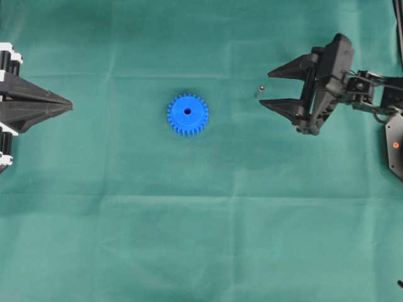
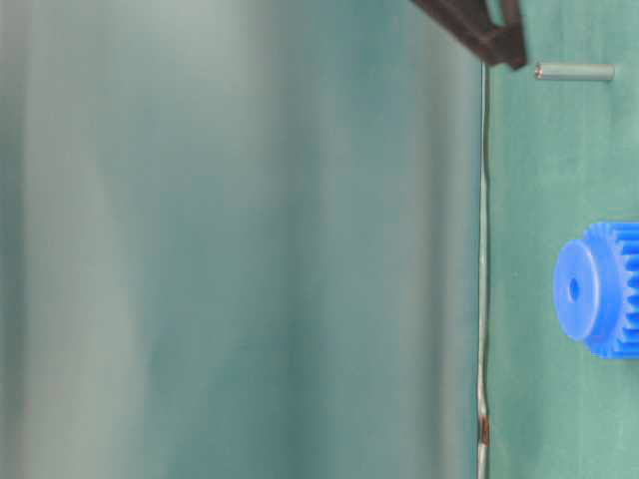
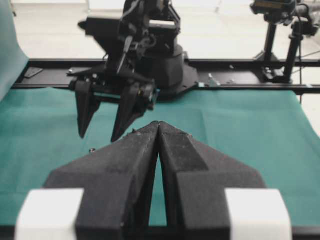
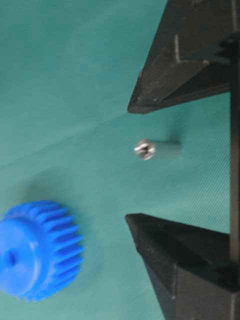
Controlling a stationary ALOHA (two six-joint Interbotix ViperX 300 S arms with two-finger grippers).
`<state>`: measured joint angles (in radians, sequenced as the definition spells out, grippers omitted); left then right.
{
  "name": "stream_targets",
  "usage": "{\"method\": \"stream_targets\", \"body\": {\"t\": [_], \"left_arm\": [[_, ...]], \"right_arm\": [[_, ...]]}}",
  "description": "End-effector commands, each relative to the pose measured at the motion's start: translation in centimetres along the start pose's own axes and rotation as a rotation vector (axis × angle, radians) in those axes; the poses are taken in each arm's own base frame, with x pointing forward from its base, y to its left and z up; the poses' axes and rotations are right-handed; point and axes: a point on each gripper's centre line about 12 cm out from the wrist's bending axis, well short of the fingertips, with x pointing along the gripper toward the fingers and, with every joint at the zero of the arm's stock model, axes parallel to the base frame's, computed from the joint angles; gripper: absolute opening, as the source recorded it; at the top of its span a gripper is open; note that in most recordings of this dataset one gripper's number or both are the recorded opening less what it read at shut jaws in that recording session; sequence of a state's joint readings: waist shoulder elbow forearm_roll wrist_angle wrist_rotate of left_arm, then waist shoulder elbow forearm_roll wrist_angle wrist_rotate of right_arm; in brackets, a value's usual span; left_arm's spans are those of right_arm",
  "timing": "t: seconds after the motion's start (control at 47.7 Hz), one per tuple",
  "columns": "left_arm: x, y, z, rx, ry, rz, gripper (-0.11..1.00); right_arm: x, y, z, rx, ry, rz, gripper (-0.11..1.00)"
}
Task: Insert the shaft placed at a random location into the center hole of the medium gear at another random location.
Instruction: 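Close the right gripper around the upright silver shaft, then lift the shaft and carry it left over the blue gear's hole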
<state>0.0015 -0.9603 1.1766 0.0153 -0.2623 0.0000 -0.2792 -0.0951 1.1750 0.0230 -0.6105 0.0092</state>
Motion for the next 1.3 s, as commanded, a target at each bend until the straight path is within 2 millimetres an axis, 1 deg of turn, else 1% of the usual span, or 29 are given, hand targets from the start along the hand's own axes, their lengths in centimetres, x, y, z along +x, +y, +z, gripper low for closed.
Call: {"method": "stream_targets", "body": {"t": [0.0,0.084,0.21,0.44,0.524,0.587,0.671,0.755,0.818,1.174,1.216,1.279], "left_arm": [[0.2,0.0,0.9,0.003,-0.023,0.001,0.02],[0.3,0.0,0.9,0.003,-0.021,0.001,0.02],[0.3,0.0,0.9,0.003,-0.021,0.001,0.02],[0.3,0.0,0.9,0.002,-0.021,0.001,0.02],[0.3,0.0,0.8,0.002,-0.02,0.001,0.02],[0.3,0.0,0.8,0.002,-0.018,0.001,0.02],[0.3,0.0,0.9,0.003,-0.018,0.001,0.02],[0.3,0.0,0.9,0.002,-0.018,0.001,0.02],[0.3,0.0,0.8,0.002,-0.014,0.001,0.02],[0.2,0.0,0.8,-0.001,-0.006,0.001,0.02],[0.2,0.0,0.8,-0.001,-0.008,0.0,0.02],[0.2,0.0,0.8,-0.001,-0.008,0.0,0.02]], "right_arm": [[0.8,-0.4,0.3,-0.006,-0.026,-0.016,0.81],[1.3,-0.7,-0.1,-0.002,-0.023,-0.025,0.81],[1.8,-0.7,-0.2,-0.001,-0.029,-0.026,0.81],[1.9,-0.7,-0.2,0.003,-0.033,-0.03,0.81],[1.9,-0.7,-0.3,0.004,-0.026,-0.03,0.78],[1.9,-0.7,-0.3,0.004,-0.023,-0.03,0.7],[1.9,-0.7,-0.5,0.003,-0.005,-0.029,0.51],[1.9,-0.7,-0.7,0.002,0.01,-0.028,0.27],[1.9,-0.7,-0.8,0.002,0.017,-0.028,0.14],[1.9,-0.7,-0.5,0.002,0.003,-0.028,0.14],[1.8,-0.7,-0.3,0.002,0.0,-0.028,0.14],[1.6,-0.7,0.5,0.002,-0.026,-0.027,0.13]]}}
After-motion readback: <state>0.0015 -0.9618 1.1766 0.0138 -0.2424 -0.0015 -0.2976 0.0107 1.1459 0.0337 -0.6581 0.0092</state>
